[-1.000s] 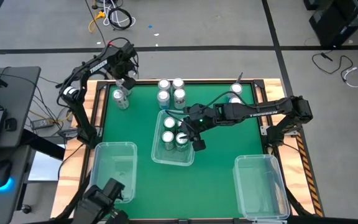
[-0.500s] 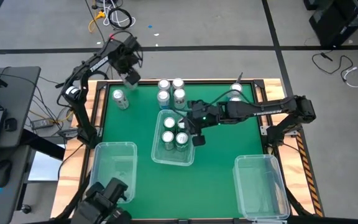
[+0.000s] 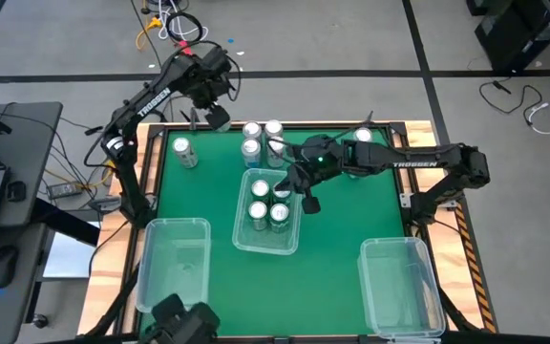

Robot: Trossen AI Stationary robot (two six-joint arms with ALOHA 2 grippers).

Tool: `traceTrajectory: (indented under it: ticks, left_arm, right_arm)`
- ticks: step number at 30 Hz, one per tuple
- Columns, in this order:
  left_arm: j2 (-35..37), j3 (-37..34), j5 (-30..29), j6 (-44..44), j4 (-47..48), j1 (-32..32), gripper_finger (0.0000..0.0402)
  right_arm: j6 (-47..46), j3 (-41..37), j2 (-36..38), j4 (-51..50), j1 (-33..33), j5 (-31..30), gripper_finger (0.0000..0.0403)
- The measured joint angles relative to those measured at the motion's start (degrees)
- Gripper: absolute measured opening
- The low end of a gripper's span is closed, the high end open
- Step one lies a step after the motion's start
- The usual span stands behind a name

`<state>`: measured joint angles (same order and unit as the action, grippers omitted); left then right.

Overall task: Sort soda cans
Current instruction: Put the silver soda can into the bottom left bin

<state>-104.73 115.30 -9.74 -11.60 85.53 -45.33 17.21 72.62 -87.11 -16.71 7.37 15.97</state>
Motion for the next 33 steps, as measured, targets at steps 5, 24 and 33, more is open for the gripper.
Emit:
traceTrajectory:
  ticks: [5, 24, 33]
  left_arm:
    - [0.02, 2.89, 0.02, 1.13, 3.34, 3.32, 0.0275]
    - [5.2, 7.57, 7.71, 13.25, 4.51, 18.79, 0.0275]
    - [18.42, -5.33, 8.3, 25.72, 4.63, 27.01, 0.0275]
  right_arm:
    - [-1.78, -6.79, 3.16, 10.64, -0.05, 0.29, 0.0002]
    - [-5.05, -18.33, 10.84, 22.94, -0.55, 0.2, 0.0]
    - [-4.76, -18.43, 10.73, 24.26, -0.54, -0.02, 0.0001]
